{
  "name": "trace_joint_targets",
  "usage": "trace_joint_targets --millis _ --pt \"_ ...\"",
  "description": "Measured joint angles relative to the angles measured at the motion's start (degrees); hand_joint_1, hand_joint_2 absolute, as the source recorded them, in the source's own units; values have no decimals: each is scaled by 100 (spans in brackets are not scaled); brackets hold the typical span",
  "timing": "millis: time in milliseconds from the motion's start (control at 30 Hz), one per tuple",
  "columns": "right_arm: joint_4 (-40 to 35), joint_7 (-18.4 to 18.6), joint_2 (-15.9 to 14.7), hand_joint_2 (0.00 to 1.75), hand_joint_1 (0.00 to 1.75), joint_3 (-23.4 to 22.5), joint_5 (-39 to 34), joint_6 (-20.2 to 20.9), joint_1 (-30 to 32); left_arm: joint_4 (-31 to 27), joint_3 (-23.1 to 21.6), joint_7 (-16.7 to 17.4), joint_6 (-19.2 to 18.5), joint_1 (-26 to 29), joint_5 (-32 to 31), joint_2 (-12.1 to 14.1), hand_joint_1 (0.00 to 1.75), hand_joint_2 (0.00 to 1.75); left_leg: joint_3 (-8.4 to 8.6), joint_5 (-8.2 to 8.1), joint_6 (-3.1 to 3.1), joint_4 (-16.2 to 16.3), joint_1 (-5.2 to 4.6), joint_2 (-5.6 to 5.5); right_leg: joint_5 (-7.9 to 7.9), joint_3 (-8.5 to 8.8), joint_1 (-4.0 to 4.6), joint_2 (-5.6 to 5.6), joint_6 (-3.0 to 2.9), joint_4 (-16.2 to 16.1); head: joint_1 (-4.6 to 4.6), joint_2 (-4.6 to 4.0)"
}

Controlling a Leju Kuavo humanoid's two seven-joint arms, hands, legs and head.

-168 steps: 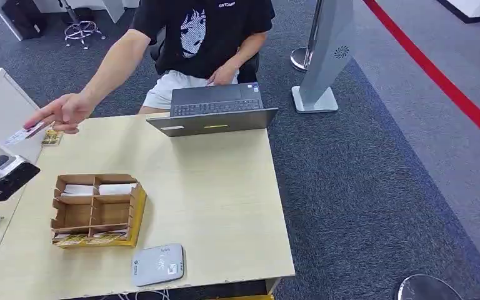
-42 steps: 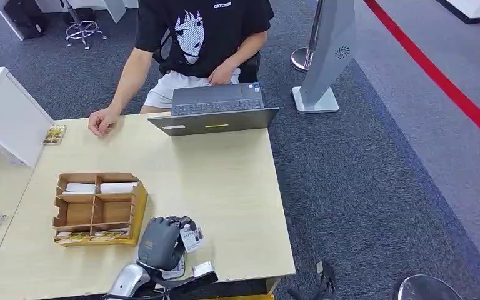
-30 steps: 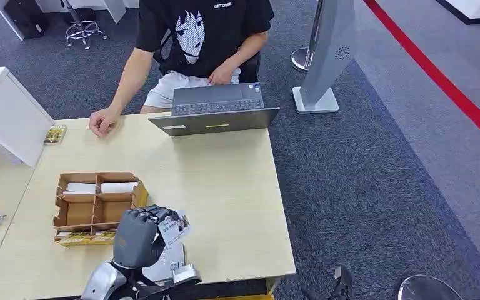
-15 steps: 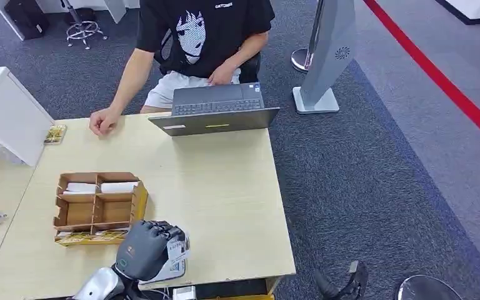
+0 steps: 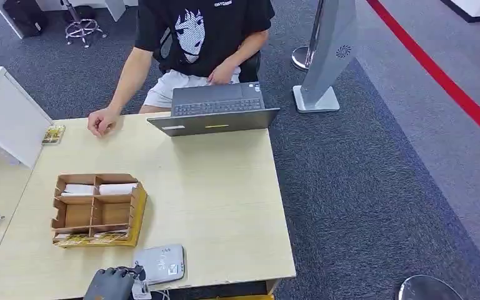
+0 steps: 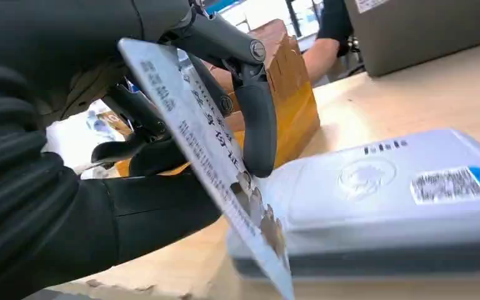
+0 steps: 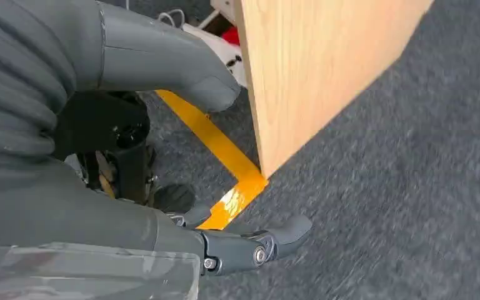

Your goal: Pass the card to the sensor for recognition and then transmit it.

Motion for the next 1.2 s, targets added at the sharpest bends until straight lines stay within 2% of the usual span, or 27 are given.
trace_joint_targets --millis 233,667,733,800,900,1000,1067,1133,1200 --pt "2 51 0 175 0 -170 -5 -50 25 -358 0 74 -74 182 -4 314 175 175 5 7 -1 1 -1 -5 8 7 -1 -4 -2 0 0 0" --pt "2 88 -2 175 0 -286 48 -57 31 -485 0 135 -133 231 0 424 175 175 7 7 -2 2 0 -5 8 7 0 -4 -2 0 0 0" --pt "2 112 -13 175 0 -310 74 -42 32 -526 2 135 34 231 -135 439 175 175 6 7 -2 2 0 -5 8 7 0 -4 -2 0 0 0" --pt "2 120 -31 175 0 -319 120 4 33 -633 59 105 584 229 -508 424 175 175 7 7 -2 2 0 -5 8 7 0 -4 -2 0 0 0" --pt "4 155 -55 175 0 -345 234 52 33 -907 383 -204 1396 212 -1122 275 175 175 7 7 -2 3 -1 -5 9 8 -1 -4 -2 0 2 0" --pt "4 190 -79 175 0 -387 365 87 33 -1233 912 -779 1745 133 -1110 54 175 175 9 8 -1 5 -1 -5 10 8 -1 -4 -1 0 2 0" --pt "11 223 -92 175 0 -398 468 122 31 -1427 1400 -1205 1727 -31 -878 -123 175 175 9 11 2 6 -1 -7 10 9 -1 -6 -1 0 4 0" --pt "13 265 -103 175 0 -398 538 127 26 -1514 1881 -1417 1587 -309 -590 -228 175 175 10 17 -4 6 0 -8 11 10 -1 -6 -2 0 0 0" --pt "13 355 -109 175 0 -398 658 127 20 -1490 2300 -1447 1140 -710 -498 -271 175 175 10 26 -3 6 1 -13 15 7 1 -11 -2 1 0 0"
